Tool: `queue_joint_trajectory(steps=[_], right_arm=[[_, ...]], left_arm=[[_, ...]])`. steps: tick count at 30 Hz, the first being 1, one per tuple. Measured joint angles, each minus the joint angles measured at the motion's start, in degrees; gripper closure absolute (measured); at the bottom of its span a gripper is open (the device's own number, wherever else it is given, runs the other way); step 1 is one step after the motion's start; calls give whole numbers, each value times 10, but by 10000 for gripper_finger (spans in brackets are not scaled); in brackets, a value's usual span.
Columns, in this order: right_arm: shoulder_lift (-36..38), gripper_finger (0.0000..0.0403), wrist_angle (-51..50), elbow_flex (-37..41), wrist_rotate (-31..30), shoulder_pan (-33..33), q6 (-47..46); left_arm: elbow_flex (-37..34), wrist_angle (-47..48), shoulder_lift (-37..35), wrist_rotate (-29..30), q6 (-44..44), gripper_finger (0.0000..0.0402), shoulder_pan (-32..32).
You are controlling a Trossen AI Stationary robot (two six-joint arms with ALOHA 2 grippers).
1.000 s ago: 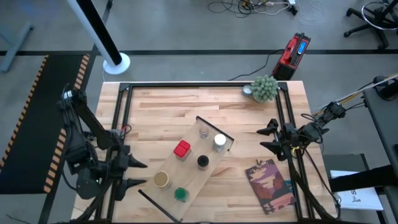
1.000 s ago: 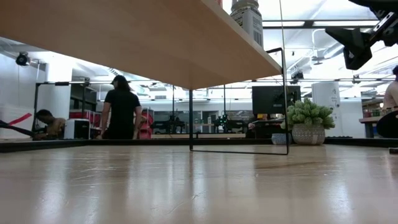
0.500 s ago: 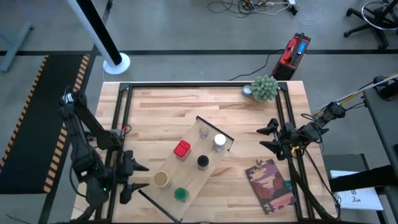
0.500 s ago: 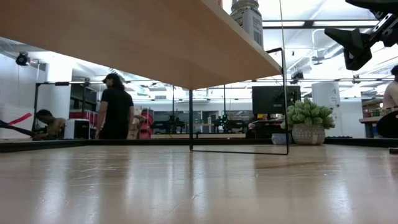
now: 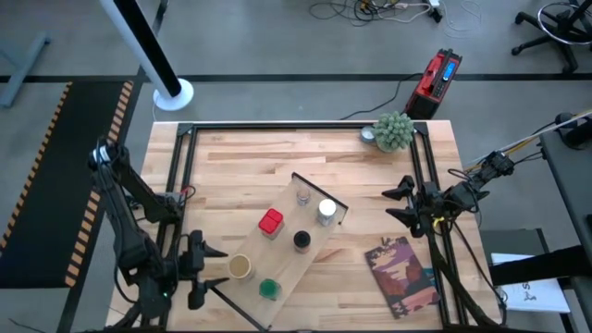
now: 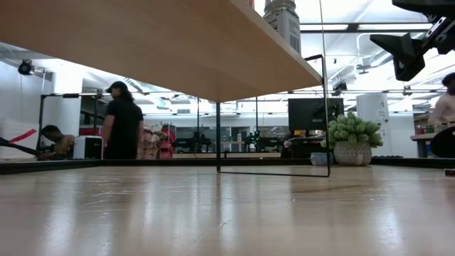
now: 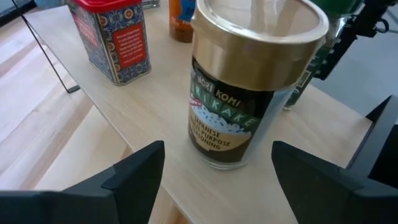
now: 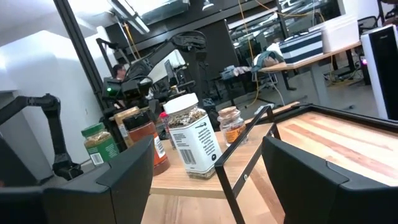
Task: Shelf spices
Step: Remove the gold seasoning bottle from the shelf
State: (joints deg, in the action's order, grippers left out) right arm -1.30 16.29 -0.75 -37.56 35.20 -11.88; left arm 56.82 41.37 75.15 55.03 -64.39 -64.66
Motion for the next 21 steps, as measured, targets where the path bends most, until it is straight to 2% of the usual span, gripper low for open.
queue_joint_trajectory(steps=[9, 14, 21], right_arm=[[0, 130, 0, 0, 0, 0, 0], [0, 130, 0, 0, 0, 0, 0], [0, 130, 0, 0, 0, 0, 4]], left_arm=[[0, -31, 12, 14, 15, 56, 16], [0, -57, 15, 13, 54, 27, 33], [0, -67, 15, 10, 57, 5, 45]])
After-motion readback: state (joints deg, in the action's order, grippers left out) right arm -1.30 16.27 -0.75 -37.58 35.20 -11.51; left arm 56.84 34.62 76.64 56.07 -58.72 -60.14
